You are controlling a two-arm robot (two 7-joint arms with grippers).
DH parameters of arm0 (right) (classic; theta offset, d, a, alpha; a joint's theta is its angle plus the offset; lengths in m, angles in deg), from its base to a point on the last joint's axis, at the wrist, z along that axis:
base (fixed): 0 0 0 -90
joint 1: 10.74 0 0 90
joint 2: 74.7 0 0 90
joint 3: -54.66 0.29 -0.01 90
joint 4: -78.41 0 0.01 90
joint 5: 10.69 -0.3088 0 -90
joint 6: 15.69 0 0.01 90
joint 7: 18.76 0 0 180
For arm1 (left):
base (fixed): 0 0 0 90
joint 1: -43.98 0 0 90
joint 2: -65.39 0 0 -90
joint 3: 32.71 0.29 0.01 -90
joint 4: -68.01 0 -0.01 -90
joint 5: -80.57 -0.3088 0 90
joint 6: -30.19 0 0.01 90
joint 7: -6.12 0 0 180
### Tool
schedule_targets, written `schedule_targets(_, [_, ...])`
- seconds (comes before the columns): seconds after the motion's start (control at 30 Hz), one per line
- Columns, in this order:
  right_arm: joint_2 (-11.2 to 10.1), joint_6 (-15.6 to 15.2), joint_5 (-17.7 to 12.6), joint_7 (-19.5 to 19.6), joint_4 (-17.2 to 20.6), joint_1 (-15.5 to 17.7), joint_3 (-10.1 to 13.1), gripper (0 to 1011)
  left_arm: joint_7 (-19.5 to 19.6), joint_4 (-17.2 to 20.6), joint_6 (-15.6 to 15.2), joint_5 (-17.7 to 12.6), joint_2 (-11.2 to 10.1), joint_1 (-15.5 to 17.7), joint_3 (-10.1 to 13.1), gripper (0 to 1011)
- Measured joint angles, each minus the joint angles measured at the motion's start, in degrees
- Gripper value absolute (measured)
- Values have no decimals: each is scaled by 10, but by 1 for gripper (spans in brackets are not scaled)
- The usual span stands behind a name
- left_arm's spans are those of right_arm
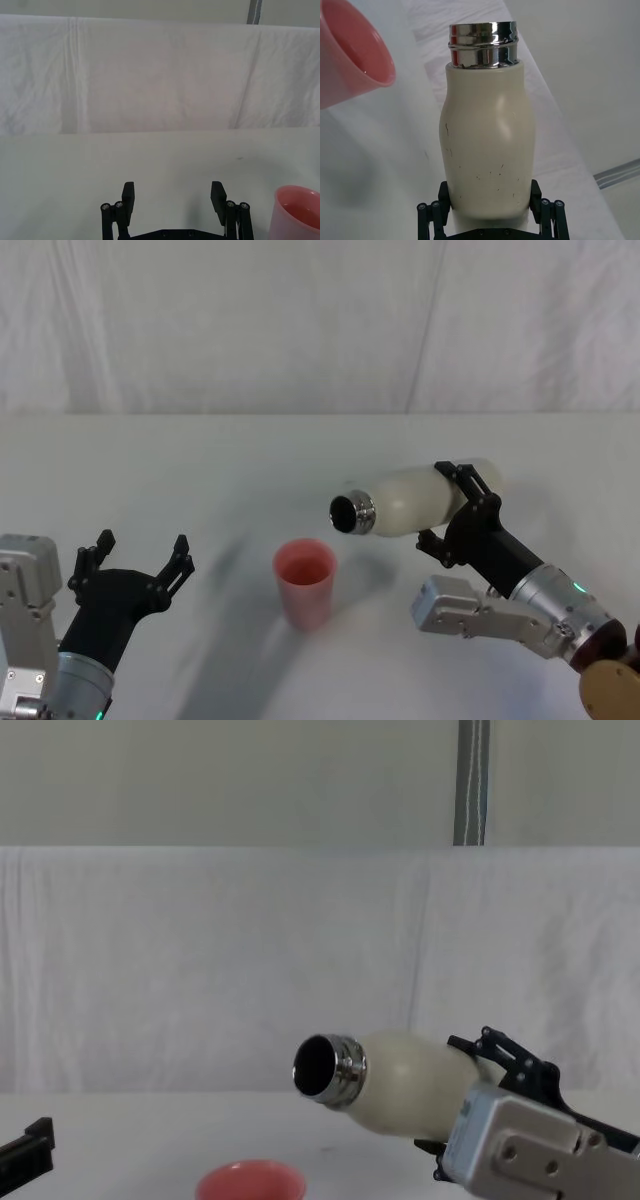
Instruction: Grasp the thermos with one hand and pour water into the cup lid.
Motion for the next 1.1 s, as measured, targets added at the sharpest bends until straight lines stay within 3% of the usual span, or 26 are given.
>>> schedule_targets(0.37, [3, 2, 28, 21, -28, -24, -22, 952, 0, 0, 0, 0, 0, 0, 0, 1001])
schedule_targets(1.1, [10, 11, 48, 47, -66, -59, -48, 952, 0, 0, 0, 0, 0, 0, 0, 1001])
